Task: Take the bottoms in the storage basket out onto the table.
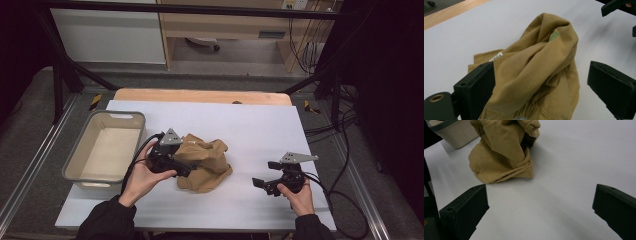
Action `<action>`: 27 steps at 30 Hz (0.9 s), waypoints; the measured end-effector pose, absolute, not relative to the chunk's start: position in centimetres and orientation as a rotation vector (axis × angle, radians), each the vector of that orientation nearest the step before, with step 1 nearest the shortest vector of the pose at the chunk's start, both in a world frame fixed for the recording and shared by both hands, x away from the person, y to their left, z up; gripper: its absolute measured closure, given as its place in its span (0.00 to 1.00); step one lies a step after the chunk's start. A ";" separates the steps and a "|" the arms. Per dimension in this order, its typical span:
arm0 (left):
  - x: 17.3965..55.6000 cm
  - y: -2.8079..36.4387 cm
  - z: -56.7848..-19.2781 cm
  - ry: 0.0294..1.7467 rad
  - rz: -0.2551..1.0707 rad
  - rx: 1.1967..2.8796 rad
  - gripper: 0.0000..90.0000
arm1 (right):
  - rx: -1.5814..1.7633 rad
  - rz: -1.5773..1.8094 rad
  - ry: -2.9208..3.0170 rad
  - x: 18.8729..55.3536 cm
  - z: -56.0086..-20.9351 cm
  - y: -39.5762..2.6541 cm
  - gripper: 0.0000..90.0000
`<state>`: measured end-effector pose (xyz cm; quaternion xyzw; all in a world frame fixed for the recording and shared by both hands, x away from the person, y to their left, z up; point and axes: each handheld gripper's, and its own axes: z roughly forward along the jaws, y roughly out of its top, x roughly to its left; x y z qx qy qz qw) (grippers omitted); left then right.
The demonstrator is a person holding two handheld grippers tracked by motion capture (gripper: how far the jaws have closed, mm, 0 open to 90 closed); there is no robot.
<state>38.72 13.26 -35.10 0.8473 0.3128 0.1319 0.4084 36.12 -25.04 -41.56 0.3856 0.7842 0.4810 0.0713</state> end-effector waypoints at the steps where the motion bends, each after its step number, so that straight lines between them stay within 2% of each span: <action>1: 38.6 13.4 -35.2 0.790 0.335 2.138 0.08 | 1.161 1.448 2.356 36.1 -41.5 -25.0 0.01; 27: 37.5 18.2 -36.8 0.874 0.369 2.127 0.08 | 1.163 1.443 2.359 36.1 -41.6 -25.0 0.01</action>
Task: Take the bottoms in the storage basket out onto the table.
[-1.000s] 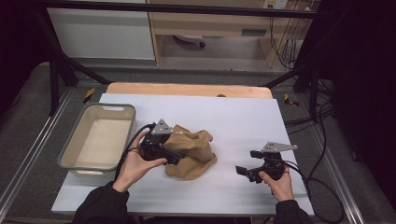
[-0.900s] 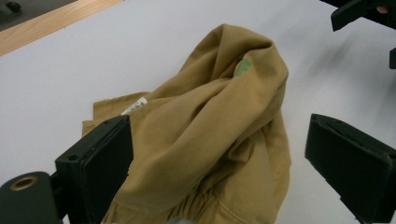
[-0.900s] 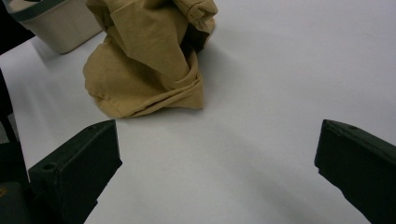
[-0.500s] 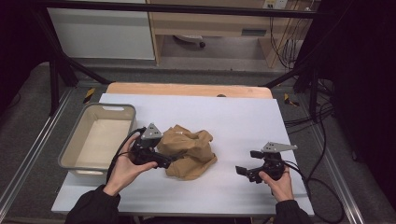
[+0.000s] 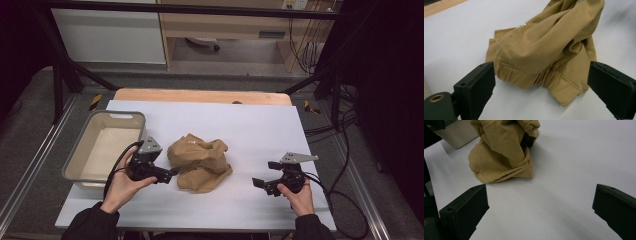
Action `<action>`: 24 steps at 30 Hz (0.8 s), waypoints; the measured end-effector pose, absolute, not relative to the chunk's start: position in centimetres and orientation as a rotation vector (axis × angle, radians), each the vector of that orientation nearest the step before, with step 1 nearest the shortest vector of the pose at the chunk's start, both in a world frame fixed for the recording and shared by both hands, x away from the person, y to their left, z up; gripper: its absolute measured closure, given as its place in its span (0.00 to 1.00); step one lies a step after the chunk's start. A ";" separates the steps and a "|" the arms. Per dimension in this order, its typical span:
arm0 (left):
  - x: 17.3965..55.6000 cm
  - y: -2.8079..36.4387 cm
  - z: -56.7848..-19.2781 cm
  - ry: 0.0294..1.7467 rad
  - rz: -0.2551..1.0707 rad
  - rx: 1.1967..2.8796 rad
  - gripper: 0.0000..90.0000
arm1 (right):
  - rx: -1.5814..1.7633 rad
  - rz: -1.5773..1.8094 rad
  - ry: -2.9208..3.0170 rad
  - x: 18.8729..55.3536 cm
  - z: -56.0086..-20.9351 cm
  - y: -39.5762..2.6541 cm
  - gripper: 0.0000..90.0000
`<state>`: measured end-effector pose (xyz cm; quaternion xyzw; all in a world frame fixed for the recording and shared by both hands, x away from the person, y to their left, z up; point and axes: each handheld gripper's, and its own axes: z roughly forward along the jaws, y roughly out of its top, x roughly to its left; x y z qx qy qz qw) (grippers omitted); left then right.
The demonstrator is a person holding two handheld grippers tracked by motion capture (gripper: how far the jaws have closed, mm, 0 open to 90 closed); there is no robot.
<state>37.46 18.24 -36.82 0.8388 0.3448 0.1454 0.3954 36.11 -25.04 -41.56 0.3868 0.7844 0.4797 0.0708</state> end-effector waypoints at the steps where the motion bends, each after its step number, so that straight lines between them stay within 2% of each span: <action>1: 37.4 18.4 -36.8 0.877 0.372 2.125 0.08 | 1.163 1.441 2.361 36.1 -41.6 -25.0 0.01; 24: 36.7 23.0 -37.5 0.966 0.455 2.092 0.08 | 1.164 1.438 2.360 36.1 -41.6 -25.0 0.01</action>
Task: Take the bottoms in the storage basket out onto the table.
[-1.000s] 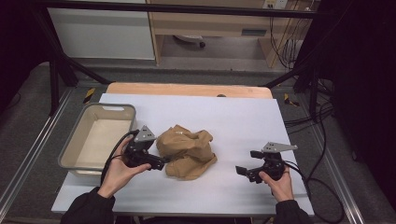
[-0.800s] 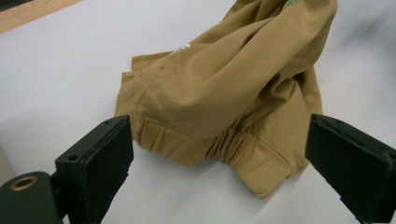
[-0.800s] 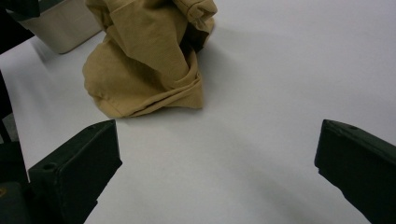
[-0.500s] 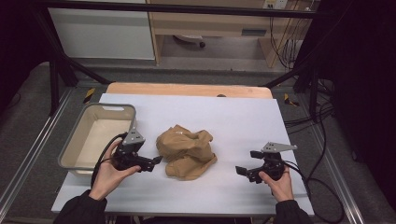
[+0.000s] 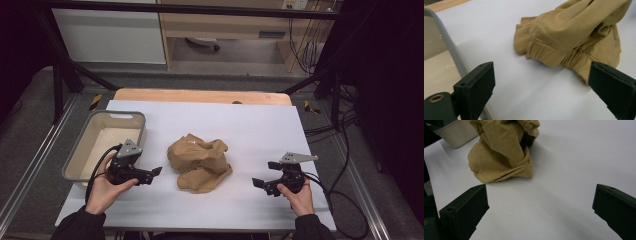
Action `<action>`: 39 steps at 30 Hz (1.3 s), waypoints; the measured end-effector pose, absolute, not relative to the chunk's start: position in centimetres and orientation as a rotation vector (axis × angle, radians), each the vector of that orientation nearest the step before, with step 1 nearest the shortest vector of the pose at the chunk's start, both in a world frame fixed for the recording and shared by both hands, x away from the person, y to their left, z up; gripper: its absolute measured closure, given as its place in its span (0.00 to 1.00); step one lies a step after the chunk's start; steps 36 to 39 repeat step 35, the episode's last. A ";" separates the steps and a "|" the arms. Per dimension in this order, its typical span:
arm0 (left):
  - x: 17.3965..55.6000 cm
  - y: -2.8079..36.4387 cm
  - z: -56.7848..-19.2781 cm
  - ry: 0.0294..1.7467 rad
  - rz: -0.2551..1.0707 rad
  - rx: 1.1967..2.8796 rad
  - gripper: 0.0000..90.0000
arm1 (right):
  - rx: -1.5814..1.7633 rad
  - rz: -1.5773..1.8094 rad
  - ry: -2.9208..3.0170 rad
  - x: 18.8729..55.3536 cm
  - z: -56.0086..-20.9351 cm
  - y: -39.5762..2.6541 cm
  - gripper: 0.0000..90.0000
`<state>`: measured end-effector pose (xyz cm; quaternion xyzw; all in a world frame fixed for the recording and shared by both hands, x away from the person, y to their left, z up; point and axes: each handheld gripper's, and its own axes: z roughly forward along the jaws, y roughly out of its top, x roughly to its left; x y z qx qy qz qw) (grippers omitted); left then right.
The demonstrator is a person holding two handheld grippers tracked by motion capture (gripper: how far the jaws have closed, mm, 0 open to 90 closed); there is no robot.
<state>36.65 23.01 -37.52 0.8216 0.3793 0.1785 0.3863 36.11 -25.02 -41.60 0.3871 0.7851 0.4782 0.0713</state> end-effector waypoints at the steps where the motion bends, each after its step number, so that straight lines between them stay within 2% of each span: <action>1: 36.6 23.2 -37.5 0.970 0.459 2.089 0.08 | 1.164 1.438 2.360 36.1 -41.6 -25.0 0.01; 21: 36.3 26.3 -38.2 1.025 0.491 2.070 0.07 | 1.169 1.437 2.358 36.1 -41.6 -25.1 0.01; 39: 36.3 26.8 -38.2 1.024 0.491 2.066 0.07 | 1.166 1.436 2.361 36.1 -41.6 -25.1 0.01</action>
